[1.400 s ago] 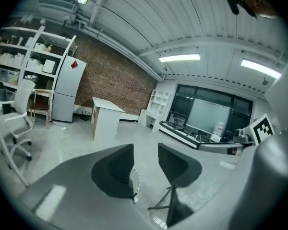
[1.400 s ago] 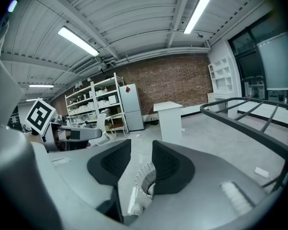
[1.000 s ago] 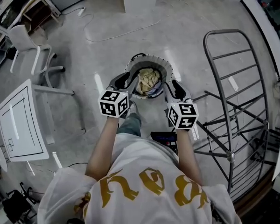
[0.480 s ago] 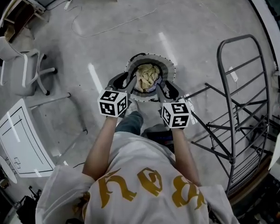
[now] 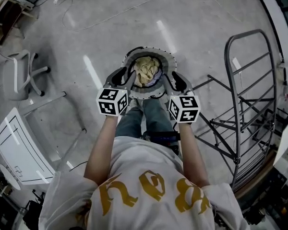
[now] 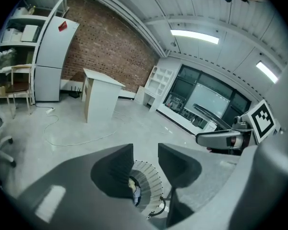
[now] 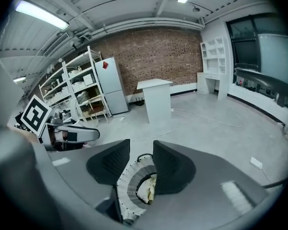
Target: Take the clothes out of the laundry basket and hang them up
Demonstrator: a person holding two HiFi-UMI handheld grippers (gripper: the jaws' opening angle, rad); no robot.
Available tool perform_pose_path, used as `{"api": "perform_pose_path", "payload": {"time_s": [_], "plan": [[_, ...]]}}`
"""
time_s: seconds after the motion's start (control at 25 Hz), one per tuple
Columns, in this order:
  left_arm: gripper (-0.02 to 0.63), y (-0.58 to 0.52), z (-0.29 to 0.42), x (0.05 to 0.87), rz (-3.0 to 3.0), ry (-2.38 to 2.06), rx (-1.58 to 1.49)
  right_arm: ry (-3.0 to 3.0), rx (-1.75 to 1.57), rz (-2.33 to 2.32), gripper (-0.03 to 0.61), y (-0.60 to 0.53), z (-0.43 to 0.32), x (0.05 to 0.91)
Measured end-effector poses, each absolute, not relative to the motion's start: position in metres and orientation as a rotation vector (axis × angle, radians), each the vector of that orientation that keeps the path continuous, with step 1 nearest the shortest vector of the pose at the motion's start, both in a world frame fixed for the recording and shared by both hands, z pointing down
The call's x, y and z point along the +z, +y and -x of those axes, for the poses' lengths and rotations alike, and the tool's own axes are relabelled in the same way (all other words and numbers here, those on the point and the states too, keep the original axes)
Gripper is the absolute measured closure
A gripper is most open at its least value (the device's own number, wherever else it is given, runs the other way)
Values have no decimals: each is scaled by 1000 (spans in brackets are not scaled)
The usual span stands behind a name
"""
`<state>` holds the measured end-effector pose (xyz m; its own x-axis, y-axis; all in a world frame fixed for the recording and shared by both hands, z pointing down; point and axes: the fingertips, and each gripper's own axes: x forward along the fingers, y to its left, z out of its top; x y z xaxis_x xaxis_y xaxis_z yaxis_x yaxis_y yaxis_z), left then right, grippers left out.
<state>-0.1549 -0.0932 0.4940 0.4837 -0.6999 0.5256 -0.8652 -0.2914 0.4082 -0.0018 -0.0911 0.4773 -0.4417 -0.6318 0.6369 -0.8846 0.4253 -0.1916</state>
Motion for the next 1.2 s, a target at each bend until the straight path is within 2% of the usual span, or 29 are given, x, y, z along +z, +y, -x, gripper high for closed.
{"api": "perform_pose_path", "payload": {"time_s": [0.32,0.92,1.2], "plan": [[454,-93,141,535,-1983,-1298,405,-2184,800,-1124,377,-92,3,528],[454,-79,128,684,-1809,-1283,674,-2096,768,-883,360,-119,-17,646],[454,-72,125,747,-1690,-1294,703,-2017,903,-827,347,-114,-8,718]]}}
